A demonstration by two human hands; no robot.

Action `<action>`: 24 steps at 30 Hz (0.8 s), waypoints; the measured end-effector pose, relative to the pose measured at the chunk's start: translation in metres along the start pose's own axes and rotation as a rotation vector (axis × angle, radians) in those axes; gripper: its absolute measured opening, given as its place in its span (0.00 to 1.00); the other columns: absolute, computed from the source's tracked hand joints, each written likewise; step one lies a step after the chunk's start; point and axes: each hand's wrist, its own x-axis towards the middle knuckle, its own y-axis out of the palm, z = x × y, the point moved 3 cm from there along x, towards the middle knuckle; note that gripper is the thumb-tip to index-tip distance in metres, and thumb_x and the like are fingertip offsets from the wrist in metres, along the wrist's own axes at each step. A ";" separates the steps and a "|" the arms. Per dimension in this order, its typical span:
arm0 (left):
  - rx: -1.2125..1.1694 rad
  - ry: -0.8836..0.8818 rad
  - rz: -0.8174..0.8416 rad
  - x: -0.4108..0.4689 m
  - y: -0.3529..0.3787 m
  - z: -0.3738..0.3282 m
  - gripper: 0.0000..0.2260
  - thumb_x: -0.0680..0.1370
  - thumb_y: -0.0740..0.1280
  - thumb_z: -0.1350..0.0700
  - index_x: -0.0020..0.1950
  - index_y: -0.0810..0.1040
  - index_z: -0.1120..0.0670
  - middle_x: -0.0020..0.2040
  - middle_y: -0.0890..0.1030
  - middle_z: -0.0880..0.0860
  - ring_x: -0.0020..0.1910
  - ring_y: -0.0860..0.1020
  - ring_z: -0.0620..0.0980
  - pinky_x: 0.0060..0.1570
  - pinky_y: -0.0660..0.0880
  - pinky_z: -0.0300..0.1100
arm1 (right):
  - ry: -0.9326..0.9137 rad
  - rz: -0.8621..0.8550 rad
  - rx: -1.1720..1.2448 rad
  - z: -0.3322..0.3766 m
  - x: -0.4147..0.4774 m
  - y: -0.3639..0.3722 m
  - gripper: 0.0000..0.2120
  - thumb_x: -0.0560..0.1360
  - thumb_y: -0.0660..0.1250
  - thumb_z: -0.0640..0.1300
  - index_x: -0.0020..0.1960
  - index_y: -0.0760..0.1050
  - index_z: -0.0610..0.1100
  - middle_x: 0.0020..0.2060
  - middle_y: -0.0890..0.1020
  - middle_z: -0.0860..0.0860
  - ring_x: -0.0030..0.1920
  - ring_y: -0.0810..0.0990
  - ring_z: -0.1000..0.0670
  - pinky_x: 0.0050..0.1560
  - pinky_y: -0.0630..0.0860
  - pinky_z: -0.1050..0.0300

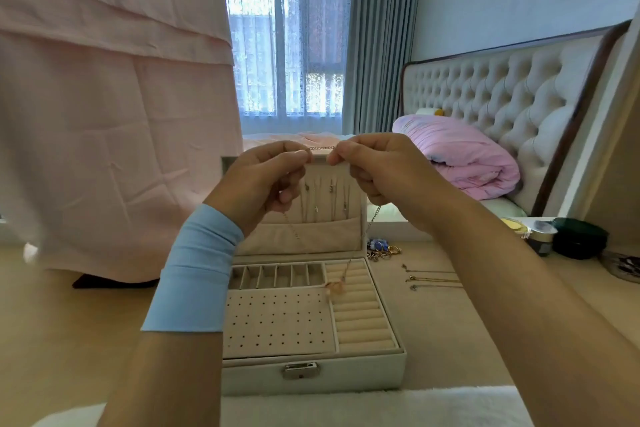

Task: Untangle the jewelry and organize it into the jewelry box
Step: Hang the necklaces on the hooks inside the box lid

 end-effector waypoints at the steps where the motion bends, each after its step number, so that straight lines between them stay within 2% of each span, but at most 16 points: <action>1: 0.085 0.016 -0.069 0.001 -0.007 0.001 0.04 0.78 0.67 0.58 0.44 0.79 0.56 0.31 0.70 0.51 0.26 0.67 0.48 0.26 0.63 0.37 | -0.012 -0.013 -0.029 -0.001 0.005 0.004 0.11 0.81 0.65 0.46 0.45 0.84 0.45 0.23 0.69 0.56 0.24 0.62 0.54 0.25 0.59 0.61; 3: 0.251 0.038 -0.178 0.000 -0.020 0.005 0.05 0.78 0.68 0.58 0.44 0.80 0.58 0.29 0.72 0.51 0.26 0.69 0.48 0.26 0.67 0.39 | -0.038 -0.052 -0.106 -0.008 0.013 0.013 0.09 0.80 0.68 0.45 0.45 0.85 0.46 0.23 0.72 0.58 0.23 0.66 0.58 0.25 0.63 0.65; 5: 0.378 0.040 -0.253 -0.001 -0.033 0.013 0.06 0.78 0.69 0.56 0.44 0.81 0.58 0.28 0.75 0.51 0.25 0.71 0.48 0.26 0.71 0.41 | -0.052 -0.102 -0.176 -0.021 0.020 0.025 0.06 0.78 0.70 0.45 0.44 0.84 0.48 0.24 0.76 0.60 0.25 0.73 0.61 0.30 0.68 0.70; 8: 0.514 0.019 -0.361 0.000 -0.048 0.028 0.05 0.75 0.72 0.55 0.41 0.82 0.54 0.27 0.76 0.46 0.25 0.72 0.45 0.29 0.72 0.39 | -0.047 -0.169 -0.245 -0.045 0.028 0.041 0.03 0.76 0.73 0.46 0.43 0.84 0.49 0.31 0.82 0.60 0.34 0.79 0.62 0.40 0.72 0.67; 12: 0.686 -0.007 -0.500 0.003 -0.058 0.040 0.09 0.73 0.73 0.49 0.36 0.79 0.50 0.33 0.78 0.45 0.33 0.74 0.41 0.35 0.68 0.34 | -0.037 -0.276 -0.273 -0.062 0.037 0.059 0.04 0.74 0.75 0.47 0.45 0.85 0.46 0.36 0.83 0.55 0.40 0.82 0.57 0.43 0.75 0.62; 15: 0.673 -0.080 -0.571 0.004 -0.058 0.050 0.11 0.73 0.72 0.47 0.36 0.79 0.51 0.36 0.79 0.46 0.37 0.75 0.41 0.38 0.67 0.37 | -0.035 -0.392 -0.266 -0.065 0.046 0.068 0.04 0.73 0.76 0.47 0.43 0.85 0.46 0.36 0.83 0.56 0.40 0.81 0.57 0.42 0.75 0.63; 19: 0.595 -0.137 -0.667 0.006 -0.053 0.059 0.13 0.74 0.71 0.48 0.33 0.76 0.51 0.35 0.78 0.47 0.38 0.75 0.45 0.40 0.66 0.37 | -0.036 -0.512 -0.277 -0.064 0.057 0.075 0.08 0.72 0.76 0.47 0.36 0.81 0.55 0.33 0.81 0.61 0.39 0.80 0.59 0.39 0.72 0.65; 22: 0.588 -0.182 -0.694 0.009 -0.050 0.064 0.15 0.75 0.69 0.48 0.30 0.75 0.52 0.31 0.76 0.50 0.34 0.73 0.47 0.38 0.67 0.39 | 0.000 -0.548 -0.302 -0.063 0.062 0.079 0.05 0.73 0.74 0.46 0.38 0.83 0.52 0.33 0.81 0.60 0.37 0.78 0.61 0.34 0.66 0.71; 24: 0.605 -0.211 -0.696 0.010 -0.048 0.066 0.18 0.76 0.68 0.48 0.29 0.73 0.54 0.29 0.73 0.51 0.32 0.71 0.49 0.35 0.66 0.38 | 0.016 -0.558 -0.339 -0.065 0.063 0.081 0.04 0.73 0.73 0.45 0.40 0.84 0.48 0.34 0.82 0.57 0.37 0.78 0.59 0.32 0.65 0.71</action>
